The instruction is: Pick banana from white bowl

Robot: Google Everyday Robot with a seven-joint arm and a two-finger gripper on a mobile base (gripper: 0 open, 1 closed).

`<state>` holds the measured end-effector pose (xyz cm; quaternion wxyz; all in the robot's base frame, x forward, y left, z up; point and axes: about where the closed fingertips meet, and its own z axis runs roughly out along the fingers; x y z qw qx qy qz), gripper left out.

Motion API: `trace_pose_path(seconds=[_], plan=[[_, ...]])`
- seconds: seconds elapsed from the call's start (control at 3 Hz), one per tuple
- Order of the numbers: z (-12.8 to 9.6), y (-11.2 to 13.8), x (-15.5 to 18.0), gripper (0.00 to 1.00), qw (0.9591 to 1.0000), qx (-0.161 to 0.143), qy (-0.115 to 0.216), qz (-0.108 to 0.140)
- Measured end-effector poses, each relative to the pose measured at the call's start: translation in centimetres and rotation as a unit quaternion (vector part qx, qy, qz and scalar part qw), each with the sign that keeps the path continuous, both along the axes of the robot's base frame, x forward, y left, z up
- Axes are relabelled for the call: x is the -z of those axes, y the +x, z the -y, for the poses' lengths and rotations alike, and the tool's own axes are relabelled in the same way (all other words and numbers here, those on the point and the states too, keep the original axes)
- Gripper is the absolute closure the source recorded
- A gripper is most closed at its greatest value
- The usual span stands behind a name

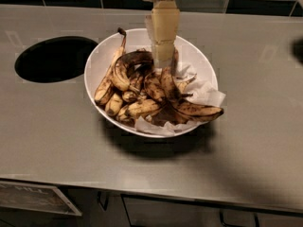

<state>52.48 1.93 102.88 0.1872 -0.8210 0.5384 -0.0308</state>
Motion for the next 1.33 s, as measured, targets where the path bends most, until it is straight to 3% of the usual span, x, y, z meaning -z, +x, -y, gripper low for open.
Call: trace_pose_path(seconds=[0.67, 1.0, 1.33], plan=[[-1.3, 1.1, 0.0, 0.00, 0.9999, -0.004, 0.013, 0.007], [-1.9, 1.6, 1.0, 0.00, 0.9997, -0.009, 0.018, -0.015], [-2.4, 1.7, 2.3, 0.00, 0.9978, -0.023, 0.027, -0.056]])
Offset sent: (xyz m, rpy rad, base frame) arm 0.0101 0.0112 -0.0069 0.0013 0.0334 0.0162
